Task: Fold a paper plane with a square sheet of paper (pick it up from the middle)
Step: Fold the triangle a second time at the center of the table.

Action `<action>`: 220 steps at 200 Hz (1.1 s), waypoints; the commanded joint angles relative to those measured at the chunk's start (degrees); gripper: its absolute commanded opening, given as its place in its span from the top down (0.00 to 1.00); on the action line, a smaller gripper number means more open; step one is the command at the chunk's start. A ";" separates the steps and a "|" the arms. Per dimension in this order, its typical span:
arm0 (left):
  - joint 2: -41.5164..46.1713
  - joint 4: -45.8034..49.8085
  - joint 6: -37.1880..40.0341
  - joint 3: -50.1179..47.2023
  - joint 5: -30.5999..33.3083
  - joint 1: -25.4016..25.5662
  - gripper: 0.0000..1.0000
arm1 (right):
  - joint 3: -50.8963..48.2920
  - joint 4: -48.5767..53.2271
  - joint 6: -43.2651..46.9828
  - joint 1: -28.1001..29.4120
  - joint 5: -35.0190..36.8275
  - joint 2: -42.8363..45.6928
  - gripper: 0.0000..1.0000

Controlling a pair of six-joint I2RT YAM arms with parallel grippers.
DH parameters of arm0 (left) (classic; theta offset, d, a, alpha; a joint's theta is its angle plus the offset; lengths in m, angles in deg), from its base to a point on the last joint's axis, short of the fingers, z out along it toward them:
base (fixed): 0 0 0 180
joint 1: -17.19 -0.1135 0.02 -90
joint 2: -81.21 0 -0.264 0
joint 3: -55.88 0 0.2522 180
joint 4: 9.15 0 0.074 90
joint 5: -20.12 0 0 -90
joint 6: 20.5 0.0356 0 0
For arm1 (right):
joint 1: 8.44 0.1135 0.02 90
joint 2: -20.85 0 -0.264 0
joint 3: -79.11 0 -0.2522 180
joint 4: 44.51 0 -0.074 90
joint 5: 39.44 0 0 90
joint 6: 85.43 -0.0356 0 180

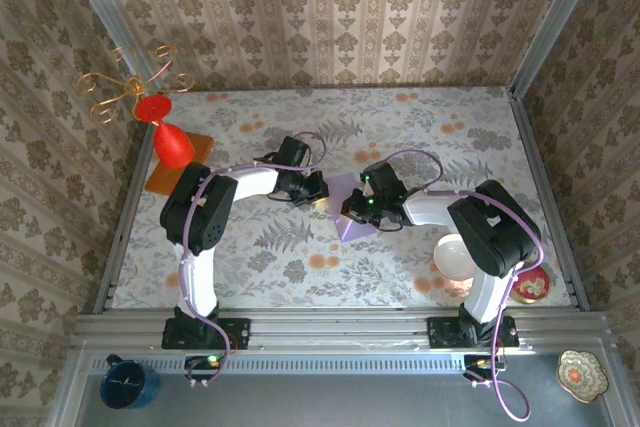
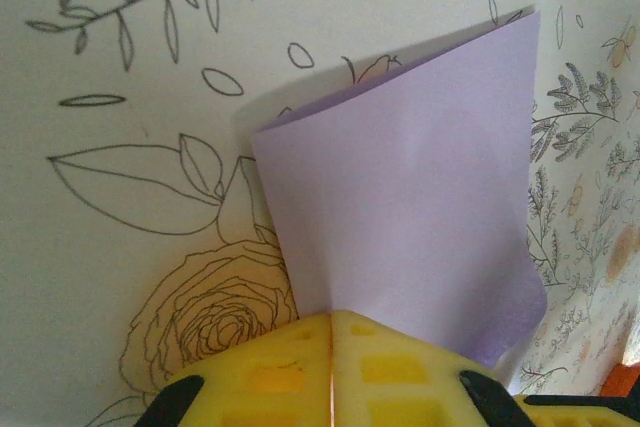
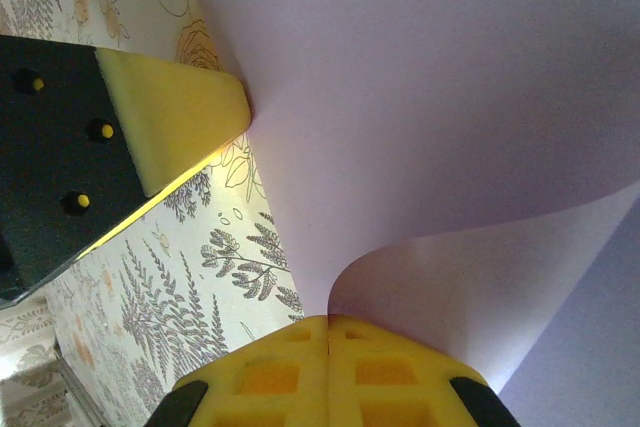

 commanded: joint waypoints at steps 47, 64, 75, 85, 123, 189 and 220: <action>-3.71 6.41 2.51 1.62 3.17 1.15 0.91 | -0.17 -1.17 -1.21 0.32 2.70 -0.63 1.00; -3.54 6.64 2.57 1.67 3.43 1.15 0.91 | -0.34 -1.07 -1.28 0.33 3.07 -0.55 1.00; -3.43 6.74 2.51 1.60 3.64 1.15 0.91 | -0.39 -1.05 -1.38 0.33 3.41 -0.55 1.00; -3.40 6.89 2.59 1.54 3.75 1.15 0.92 | -0.52 -1.07 -1.46 0.33 3.71 -0.46 1.00; -3.54 6.91 2.45 1.64 3.80 1.15 0.92 | -0.86 -0.98 -1.56 0.33 4.26 -0.20 1.00; -3.44 6.68 2.60 1.68 3.25 1.15 0.92 | -0.88 -0.80 -1.39 0.33 3.61 -0.92 1.00; -3.44 6.56 2.65 1.84 3.11 1.15 0.92 | -0.79 -0.61 -1.09 0.33 3.30 -0.99 1.00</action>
